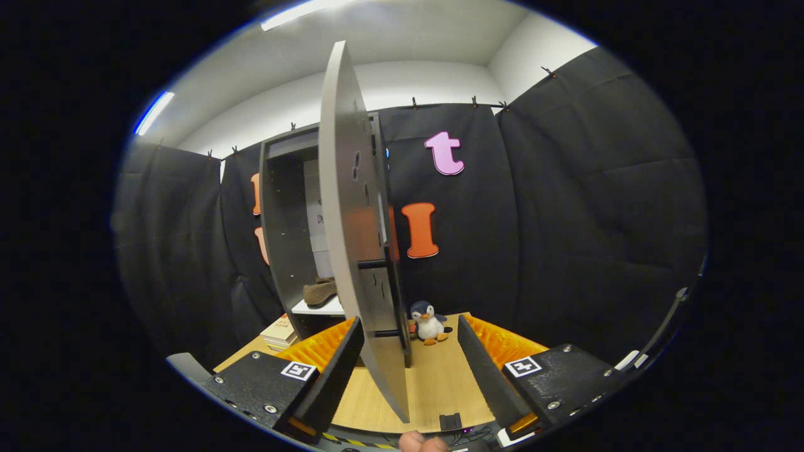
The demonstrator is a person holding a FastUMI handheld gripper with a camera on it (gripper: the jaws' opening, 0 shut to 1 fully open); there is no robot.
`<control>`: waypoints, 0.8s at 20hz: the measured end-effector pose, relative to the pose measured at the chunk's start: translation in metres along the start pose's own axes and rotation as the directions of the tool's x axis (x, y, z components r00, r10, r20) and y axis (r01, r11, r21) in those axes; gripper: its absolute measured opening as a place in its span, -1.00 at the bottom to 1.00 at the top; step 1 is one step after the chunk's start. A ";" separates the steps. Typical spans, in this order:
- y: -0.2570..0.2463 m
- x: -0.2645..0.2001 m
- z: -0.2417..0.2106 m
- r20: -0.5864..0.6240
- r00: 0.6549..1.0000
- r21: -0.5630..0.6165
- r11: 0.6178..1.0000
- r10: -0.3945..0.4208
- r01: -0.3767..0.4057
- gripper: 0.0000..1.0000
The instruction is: Open the shoe cabinet door, grab the shoes and put them into the shoe cabinet, then close the shoe cabinet door.
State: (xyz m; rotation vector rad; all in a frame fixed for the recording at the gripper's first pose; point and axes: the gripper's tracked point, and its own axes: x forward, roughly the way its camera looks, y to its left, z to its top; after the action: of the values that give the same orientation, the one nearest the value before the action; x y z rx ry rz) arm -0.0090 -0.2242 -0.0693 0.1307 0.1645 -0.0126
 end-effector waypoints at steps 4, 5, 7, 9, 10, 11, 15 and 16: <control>-0.007 0.026 -0.006 -0.008 1.000 -0.018 1.000 -0.006 0.005 0.90; -0.006 0.030 -0.008 -0.012 1.000 -0.019 1.000 -0.002 0.002 0.90; -0.005 0.034 -0.008 -0.016 1.000 -0.028 1.000 -0.007 0.006 0.90; -0.004 0.031 -0.006 -0.011 1.000 -0.054 0.998 -0.016 0.015 0.85; -0.002 0.032 -0.006 -0.019 1.000 -0.052 0.998 -0.019 0.018 0.84; -0.001 0.034 -0.006 -0.022 0.999 -0.047 0.999 -0.024 0.023 0.84; 0.008 0.036 0.002 -0.031 0.998 -0.061 0.997 -0.052 0.050 0.83; 0.013 0.036 0.005 -0.035 0.998 -0.066 0.997 -0.052 0.050 0.83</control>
State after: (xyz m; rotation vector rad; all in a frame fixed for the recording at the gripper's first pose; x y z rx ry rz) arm 0.0272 -0.2123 -0.0684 0.0623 0.2047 -0.0557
